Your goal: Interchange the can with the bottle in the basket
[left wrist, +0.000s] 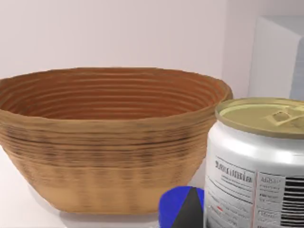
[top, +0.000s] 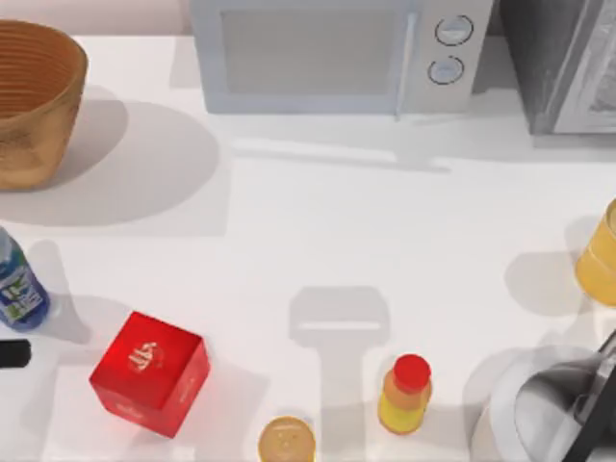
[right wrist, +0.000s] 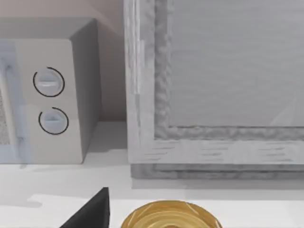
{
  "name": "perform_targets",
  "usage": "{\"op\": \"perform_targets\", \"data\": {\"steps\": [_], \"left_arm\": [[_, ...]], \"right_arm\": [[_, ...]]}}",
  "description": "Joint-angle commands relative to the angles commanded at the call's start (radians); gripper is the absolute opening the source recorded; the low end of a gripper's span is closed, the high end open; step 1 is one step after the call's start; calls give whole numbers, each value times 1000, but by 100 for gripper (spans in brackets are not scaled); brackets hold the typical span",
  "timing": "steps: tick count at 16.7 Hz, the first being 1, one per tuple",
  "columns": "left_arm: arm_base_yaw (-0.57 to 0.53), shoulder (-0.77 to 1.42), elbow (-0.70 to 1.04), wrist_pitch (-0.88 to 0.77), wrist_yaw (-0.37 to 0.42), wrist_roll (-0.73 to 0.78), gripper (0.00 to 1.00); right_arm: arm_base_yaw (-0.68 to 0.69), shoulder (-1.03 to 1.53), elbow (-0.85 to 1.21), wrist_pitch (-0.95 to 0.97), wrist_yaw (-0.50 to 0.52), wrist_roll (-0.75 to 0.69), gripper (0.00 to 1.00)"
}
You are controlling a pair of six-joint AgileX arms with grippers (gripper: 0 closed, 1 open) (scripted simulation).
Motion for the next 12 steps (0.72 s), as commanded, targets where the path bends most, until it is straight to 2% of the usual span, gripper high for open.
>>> {"op": "perform_targets", "data": {"steps": [7, 9, 12], "left_arm": [[1, 10, 1, 4, 5, 1, 0], [-5, 56, 26, 29, 28, 2, 0], [-25, 210, 102, 107, 104, 3, 0]], "right_arm": [[0, 0, 0, 0, 0, 0, 100], [0, 0, 0, 0, 0, 0, 100], [0, 0, 0, 0, 0, 0, 100]]}}
